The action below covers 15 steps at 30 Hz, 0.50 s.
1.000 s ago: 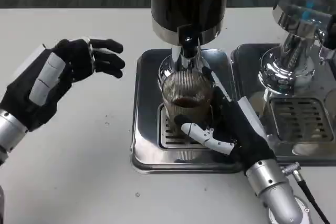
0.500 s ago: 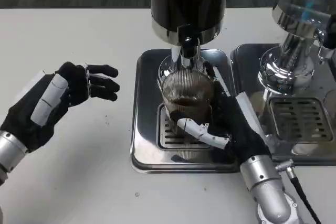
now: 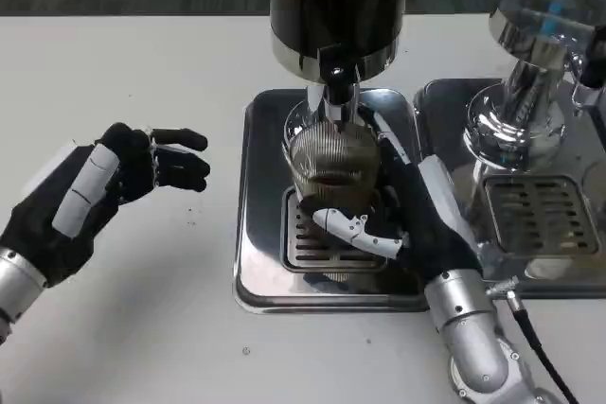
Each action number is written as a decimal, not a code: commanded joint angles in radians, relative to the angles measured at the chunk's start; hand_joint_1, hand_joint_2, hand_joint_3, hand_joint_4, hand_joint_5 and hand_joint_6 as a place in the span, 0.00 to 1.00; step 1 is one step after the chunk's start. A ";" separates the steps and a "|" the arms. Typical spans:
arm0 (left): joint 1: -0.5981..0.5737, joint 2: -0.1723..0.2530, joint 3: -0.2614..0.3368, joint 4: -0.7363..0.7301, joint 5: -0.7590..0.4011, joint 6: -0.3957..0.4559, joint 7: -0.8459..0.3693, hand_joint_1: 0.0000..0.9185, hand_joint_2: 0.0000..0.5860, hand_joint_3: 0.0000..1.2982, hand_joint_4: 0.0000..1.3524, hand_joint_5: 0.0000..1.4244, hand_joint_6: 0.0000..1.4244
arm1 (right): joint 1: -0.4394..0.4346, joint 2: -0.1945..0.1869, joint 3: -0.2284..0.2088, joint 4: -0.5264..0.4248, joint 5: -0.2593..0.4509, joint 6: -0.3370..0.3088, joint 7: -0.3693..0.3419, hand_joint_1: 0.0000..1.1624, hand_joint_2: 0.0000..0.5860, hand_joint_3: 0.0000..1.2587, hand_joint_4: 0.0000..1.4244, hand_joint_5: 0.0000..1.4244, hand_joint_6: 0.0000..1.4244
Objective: Grasp the cup under the faucet to collect the drink, then remove the cup.
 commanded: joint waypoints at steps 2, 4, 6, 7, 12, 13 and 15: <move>0.005 0.017 0.003 0.012 0.006 -0.007 0.009 0.00 0.22 0.38 0.39 0.38 0.28 | 0.021 0.009 0.028 0.026 -0.028 0.015 -0.024 0.63 0.34 0.19 0.22 0.33 0.52; 0.004 0.017 0.004 0.014 0.007 -0.009 0.010 0.00 0.22 0.38 0.39 0.38 0.28 | 0.029 0.012 0.033 0.024 -0.043 0.003 -0.069 0.64 0.34 0.24 0.29 0.40 0.61; 0.004 0.016 0.004 0.015 0.007 -0.011 0.012 0.00 0.22 0.38 0.39 0.38 0.28 | 0.038 0.015 0.036 0.023 -0.058 -0.011 -0.114 0.65 0.35 0.29 0.34 0.45 0.69; 0.004 0.015 0.004 0.016 0.007 -0.011 0.012 0.00 0.22 0.38 0.39 0.38 0.28 | 0.042 0.017 0.036 0.024 -0.064 -0.019 -0.138 0.66 0.35 0.32 0.37 0.48 0.72; 0.004 0.012 0.002 0.019 0.009 -0.013 0.017 0.00 0.22 0.38 0.40 0.38 0.28 | 0.057 0.021 0.038 0.037 -0.084 -0.056 -0.228 0.67 0.34 0.38 0.42 0.53 0.78; 0.005 0.011 0.001 0.020 0.009 -0.014 0.018 0.00 0.23 0.38 0.40 0.38 0.28 | 0.060 0.021 0.038 0.039 -0.089 -0.064 -0.245 0.66 0.34 0.38 0.43 0.54 0.79; 0.004 0.011 0.001 0.022 0.010 -0.014 0.019 0.00 0.23 0.38 0.40 0.38 0.28 | 0.065 0.023 0.039 0.042 -0.096 -0.079 -0.277 0.67 0.34 0.40 0.44 0.56 0.81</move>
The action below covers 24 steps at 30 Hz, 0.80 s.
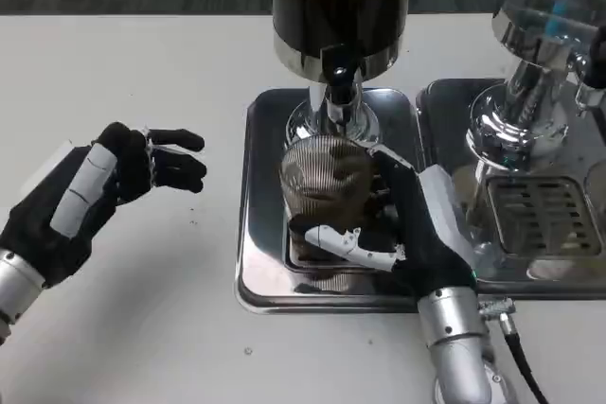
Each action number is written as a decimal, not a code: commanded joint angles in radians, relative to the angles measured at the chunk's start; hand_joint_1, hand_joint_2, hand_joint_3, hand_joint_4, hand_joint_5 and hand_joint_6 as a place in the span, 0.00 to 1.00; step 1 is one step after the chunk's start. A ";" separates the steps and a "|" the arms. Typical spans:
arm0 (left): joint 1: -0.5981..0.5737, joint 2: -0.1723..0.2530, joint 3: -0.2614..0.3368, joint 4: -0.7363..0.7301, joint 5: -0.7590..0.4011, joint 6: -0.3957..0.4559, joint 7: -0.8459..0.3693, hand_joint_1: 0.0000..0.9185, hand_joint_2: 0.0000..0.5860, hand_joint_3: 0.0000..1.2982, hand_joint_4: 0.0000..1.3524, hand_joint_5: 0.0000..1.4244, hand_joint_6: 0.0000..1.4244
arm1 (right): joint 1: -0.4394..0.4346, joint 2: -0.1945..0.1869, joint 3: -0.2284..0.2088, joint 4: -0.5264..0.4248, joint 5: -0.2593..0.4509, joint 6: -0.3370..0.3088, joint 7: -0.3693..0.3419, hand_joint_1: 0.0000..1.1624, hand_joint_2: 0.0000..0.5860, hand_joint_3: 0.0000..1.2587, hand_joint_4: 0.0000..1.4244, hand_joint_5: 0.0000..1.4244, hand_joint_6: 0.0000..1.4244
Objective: Grasp the cup under the faucet to collect the drink, then remove the cup.
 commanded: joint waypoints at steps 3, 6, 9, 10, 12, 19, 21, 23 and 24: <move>0.004 0.010 -0.001 0.015 0.011 -0.014 0.009 0.00 0.23 0.38 0.40 0.38 0.28 | 0.037 0.003 -0.001 0.023 -0.024 -0.062 -0.108 0.67 0.35 0.42 0.47 0.59 0.83; 0.005 0.007 -0.003 0.018 0.012 -0.014 0.009 0.00 0.23 0.38 0.40 0.38 0.28 | 0.054 0.002 -0.003 0.013 -0.041 -0.091 -0.161 0.67 0.34 0.45 0.49 0.61 0.86; 0.006 0.002 -0.007 0.019 0.013 -0.015 0.008 0.00 0.23 0.38 0.40 0.38 0.28 | 0.071 -0.004 -0.004 -0.007 -0.059 -0.108 -0.201 0.67 0.32 0.46 0.51 0.63 0.88; 0.007 0.001 -0.008 0.019 0.013 -0.015 0.008 0.00 0.24 0.38 0.40 0.39 0.28 | 0.079 -0.007 -0.006 -0.019 -0.064 -0.114 -0.213 0.68 0.32 0.47 0.51 0.64 0.88; 0.008 -0.002 -0.011 0.019 0.014 -0.016 0.007 0.00 0.25 0.38 0.40 0.39 0.28 | 0.091 -0.013 -0.007 -0.036 -0.070 -0.120 -0.229 0.68 0.32 0.48 0.52 0.65 0.89; 0.009 -0.013 -0.022 0.013 0.024 -0.026 0.001 0.00 0.25 0.37 0.40 0.39 0.28 | 0.195 -0.045 -0.033 -0.189 -0.086 -0.132 -0.256 0.71 0.31 0.51 0.52 0.67 0.92; 0.009 -0.016 -0.026 0.012 0.029 -0.030 -0.002 0.00 0.25 0.37 0.40 0.39 0.28 | 0.234 -0.053 -0.041 -0.245 -0.091 -0.132 -0.253 0.73 0.29 0.51 0.53 0.68 0.92; 0.009 -0.018 -0.034 0.008 0.038 -0.041 -0.005 0.00 0.25 0.37 0.39 0.37 0.28 | 0.271 -0.059 -0.047 -0.298 -0.093 -0.128 -0.247 0.75 0.28 0.51 0.53 0.69 0.92; 0.008 -0.018 -0.038 0.007 0.040 -0.046 -0.006 0.00 0.25 0.36 0.38 0.37 0.28 | 0.297 -0.064 -0.052 -0.332 -0.094 -0.125 -0.244 0.75 0.27 0.51 0.53 0.69 0.92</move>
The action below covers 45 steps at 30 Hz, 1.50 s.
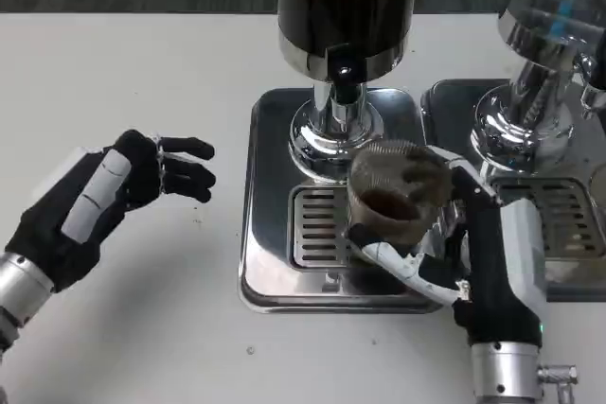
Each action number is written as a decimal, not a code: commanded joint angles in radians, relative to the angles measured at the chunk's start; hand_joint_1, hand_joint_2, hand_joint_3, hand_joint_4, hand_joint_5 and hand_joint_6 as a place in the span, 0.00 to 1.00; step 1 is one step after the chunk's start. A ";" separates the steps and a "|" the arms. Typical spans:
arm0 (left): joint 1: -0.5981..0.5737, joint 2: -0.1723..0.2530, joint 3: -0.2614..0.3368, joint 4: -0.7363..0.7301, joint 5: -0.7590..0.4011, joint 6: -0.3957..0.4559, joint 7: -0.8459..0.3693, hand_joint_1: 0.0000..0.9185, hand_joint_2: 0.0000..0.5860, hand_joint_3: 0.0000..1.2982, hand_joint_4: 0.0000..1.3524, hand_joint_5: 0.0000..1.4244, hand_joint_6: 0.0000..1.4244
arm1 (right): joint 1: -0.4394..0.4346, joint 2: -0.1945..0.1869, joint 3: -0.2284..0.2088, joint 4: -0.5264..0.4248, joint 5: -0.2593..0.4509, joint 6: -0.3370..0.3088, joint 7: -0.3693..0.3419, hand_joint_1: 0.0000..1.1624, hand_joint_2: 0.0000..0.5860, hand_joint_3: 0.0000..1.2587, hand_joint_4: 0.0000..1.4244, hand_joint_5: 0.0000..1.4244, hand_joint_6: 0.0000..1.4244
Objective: Grasp the cup under the faucet to collect the drink, then remove the cup.
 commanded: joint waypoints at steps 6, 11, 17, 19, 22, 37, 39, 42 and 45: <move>0.001 -0.002 -0.044 -0.014 0.029 -0.062 -0.012 0.00 0.25 0.34 0.35 0.34 0.26 | 0.153 -0.020 -0.038 -0.233 -0.002 -0.011 0.021 0.76 0.25 0.53 0.54 0.69 0.94; 0.012 0.016 -0.079 -0.067 0.066 -0.157 -0.010 0.00 0.24 0.28 0.22 0.22 0.20 | 0.225 -0.037 -0.053 -0.328 0.005 -0.006 0.073 0.78 0.23 0.53 0.54 0.69 0.95; 0.058 0.052 -0.121 -0.175 0.086 -0.277 -0.018 0.00 0.21 0.20 0.11 0.10 0.14 | 0.323 -0.059 -0.069 -0.459 0.015 -0.010 0.150 0.79 0.21 0.54 0.54 0.69 0.95; 0.074 0.064 -0.132 -0.208 0.083 -0.298 -0.021 0.00 0.21 0.19 0.10 0.10 0.14 | 0.342 -0.057 -0.074 -0.484 0.017 -0.009 0.167 0.79 0.21 0.54 0.55 0.69 0.95; 0.105 0.086 -0.148 -0.266 0.068 -0.319 -0.031 0.00 0.21 0.19 0.09 0.09 0.13 | 0.369 -0.055 -0.081 -0.516 0.021 -0.013 0.188 0.80 0.21 0.55 0.55 0.70 0.95; 0.259 0.233 -0.208 -0.476 0.120 -0.529 -0.009 0.00 0.20 0.04 0.00 0.00 0.00 | 0.455 -0.040 -0.102 -0.641 0.026 -0.028 0.239 0.80 0.21 0.57 0.56 0.71 0.96; 0.272 0.251 -0.217 -0.487 0.130 -0.551 0.001 0.00 0.20 0.03 0.00 0.00 0.00 | 0.463 -0.040 -0.106 -0.655 0.029 -0.030 0.248 0.80 0.21 0.57 0.57 0.71 0.96; 0.291 0.277 -0.226 -0.504 0.140 -0.587 0.021 0.00 0.20 0.03 0.00 0.00 0.00 | 0.479 -0.039 -0.109 -0.679 0.031 -0.032 0.260 0.80 0.21 0.58 0.57 0.71 0.96; 0.308 0.299 -0.230 -0.521 0.146 -0.618 0.042 0.00 0.20 0.02 0.00 0.00 0.00 | 0.504 -0.039 -0.112 -0.710 0.036 -0.034 0.276 0.80 0.21 0.58 0.57 0.71 0.96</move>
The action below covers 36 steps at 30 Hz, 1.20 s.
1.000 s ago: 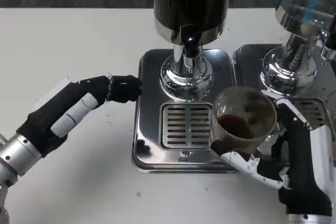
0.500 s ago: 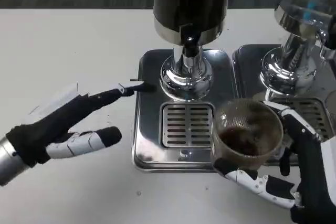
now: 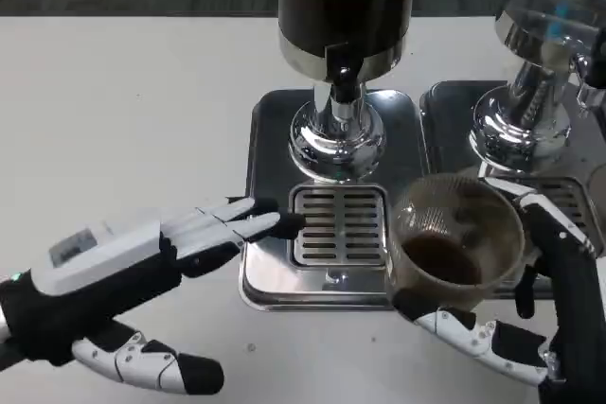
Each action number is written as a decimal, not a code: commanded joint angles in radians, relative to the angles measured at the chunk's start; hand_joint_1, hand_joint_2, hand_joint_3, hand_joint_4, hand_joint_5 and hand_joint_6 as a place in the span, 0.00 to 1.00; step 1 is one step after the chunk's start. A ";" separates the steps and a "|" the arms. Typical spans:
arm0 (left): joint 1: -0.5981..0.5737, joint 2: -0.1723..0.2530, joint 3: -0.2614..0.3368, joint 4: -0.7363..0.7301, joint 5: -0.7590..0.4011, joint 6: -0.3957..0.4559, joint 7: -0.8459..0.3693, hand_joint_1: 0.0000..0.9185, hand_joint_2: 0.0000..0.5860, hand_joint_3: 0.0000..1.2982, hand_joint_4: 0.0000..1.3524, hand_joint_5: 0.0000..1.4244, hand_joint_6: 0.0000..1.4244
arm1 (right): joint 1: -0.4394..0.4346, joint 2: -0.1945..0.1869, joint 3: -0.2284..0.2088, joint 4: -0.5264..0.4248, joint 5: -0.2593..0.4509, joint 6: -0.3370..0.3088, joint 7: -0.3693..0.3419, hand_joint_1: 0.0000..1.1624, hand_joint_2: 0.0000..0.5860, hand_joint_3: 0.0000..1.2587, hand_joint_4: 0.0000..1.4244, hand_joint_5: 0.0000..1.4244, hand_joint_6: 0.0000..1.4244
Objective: Grasp the cup under the faucet to collect the drink, then remove the cup.
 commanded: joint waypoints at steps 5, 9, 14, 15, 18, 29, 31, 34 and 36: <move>0.051 0.089 -0.023 -0.053 0.025 -0.097 0.071 0.00 0.20 0.01 0.00 0.00 0.00 | 0.073 0.002 -0.016 -0.115 0.032 -0.047 0.035 0.80 0.21 0.58 0.57 0.71 0.96; 0.081 0.123 -0.039 -0.076 0.011 -0.118 0.101 0.00 0.20 0.01 0.00 0.00 0.00 | 0.108 0.005 -0.020 -0.142 0.035 -0.052 0.048 0.80 0.21 0.58 0.57 0.72 0.97; 0.113 0.166 -0.062 -0.088 -0.016 -0.148 0.131 0.00 0.20 0.01 0.00 0.00 0.00 | 0.132 0.010 -0.024 -0.158 0.038 -0.057 0.059 0.80 0.21 0.58 0.57 0.71 0.97; 0.116 0.172 -0.064 -0.089 -0.019 -0.150 0.136 0.00 0.20 0.01 0.00 0.00 0.00 | 0.135 0.010 -0.025 -0.162 0.039 -0.058 0.061 0.80 0.21 0.58 0.57 0.71 0.97; 0.125 0.192 -0.068 -0.090 -0.032 -0.156 0.155 0.00 0.20 0.02 0.00 0.00 0.00 | 0.143 0.011 -0.028 -0.171 0.041 -0.058 0.067 0.80 0.21 0.58 0.57 0.71 0.97; 0.147 0.220 -0.075 -0.111 -0.036 -0.169 0.206 0.00 0.20 0.03 0.00 0.00 0.00 | 0.155 0.018 -0.029 -0.178 0.046 -0.064 0.078 0.80 0.21 0.58 0.57 0.72 0.97; 0.147 0.223 -0.078 -0.113 -0.034 -0.167 0.210 0.00 0.20 0.03 0.00 0.00 0.00 | 0.155 0.018 -0.030 -0.179 0.047 -0.065 0.079 0.80 0.21 0.58 0.58 0.72 0.97; 0.145 0.225 -0.083 -0.115 -0.034 -0.163 0.213 0.00 0.20 0.03 0.00 0.00 0.00 | 0.156 0.018 -0.029 -0.179 0.047 -0.065 0.080 0.80 0.21 0.58 0.58 0.72 0.97; 0.145 0.225 -0.085 -0.116 -0.034 -0.161 0.215 0.00 0.20 0.03 0.00 0.00 0.00 | 0.156 0.019 -0.029 -0.179 0.047 -0.066 0.080 0.80 0.21 0.58 0.58 0.72 0.97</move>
